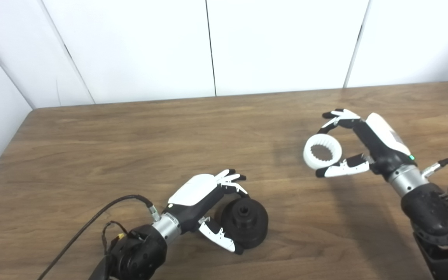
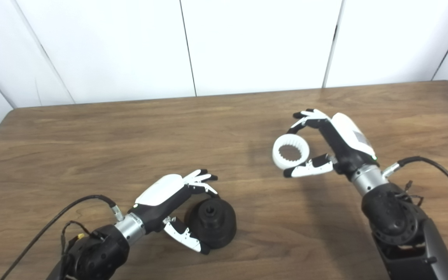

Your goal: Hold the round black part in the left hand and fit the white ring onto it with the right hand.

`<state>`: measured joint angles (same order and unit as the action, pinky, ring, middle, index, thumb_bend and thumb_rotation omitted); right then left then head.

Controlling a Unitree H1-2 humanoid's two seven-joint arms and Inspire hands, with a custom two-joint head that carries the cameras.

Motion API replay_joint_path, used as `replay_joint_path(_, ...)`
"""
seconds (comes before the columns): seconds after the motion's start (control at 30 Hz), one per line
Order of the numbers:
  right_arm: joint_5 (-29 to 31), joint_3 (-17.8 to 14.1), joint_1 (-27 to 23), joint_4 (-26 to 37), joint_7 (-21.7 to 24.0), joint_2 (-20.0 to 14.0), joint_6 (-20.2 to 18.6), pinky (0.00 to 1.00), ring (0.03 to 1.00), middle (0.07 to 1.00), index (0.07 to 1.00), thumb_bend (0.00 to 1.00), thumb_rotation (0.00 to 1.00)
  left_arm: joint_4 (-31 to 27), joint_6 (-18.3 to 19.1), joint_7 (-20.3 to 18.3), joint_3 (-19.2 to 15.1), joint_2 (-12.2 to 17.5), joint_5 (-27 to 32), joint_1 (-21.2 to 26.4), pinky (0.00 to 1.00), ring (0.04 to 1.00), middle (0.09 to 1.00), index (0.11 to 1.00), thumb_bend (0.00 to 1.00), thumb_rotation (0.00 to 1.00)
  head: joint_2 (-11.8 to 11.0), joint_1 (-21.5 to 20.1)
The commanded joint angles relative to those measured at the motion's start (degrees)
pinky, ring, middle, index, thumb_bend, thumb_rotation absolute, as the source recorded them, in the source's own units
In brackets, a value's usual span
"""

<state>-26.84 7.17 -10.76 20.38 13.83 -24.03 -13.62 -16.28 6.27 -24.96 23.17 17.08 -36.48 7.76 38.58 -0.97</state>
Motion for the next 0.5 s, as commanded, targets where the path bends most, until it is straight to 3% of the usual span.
replay_joint_path(0.0,0.28,-0.18,-1.13,2.83,0.49,0.14,0.49,0.89,0.943,0.85,0.488,0.52,0.16,0.04,-0.4,0.77,-0.39,0.02,-0.52,0.82,0.9,1.0,0.942,0.633,0.94,0.27,0.0,-0.06)
replay_joint_path(0.47,0.13,2.56,0.99,7.63,4.97,0.96,1.42,0.86,0.942,0.847,0.488,0.52,0.16,0.01,-0.4,0.39,-0.19,-0.47,-0.79,1.22,0.9,1.0,0.944,0.633,0.94,0.27,0.21,0.11)
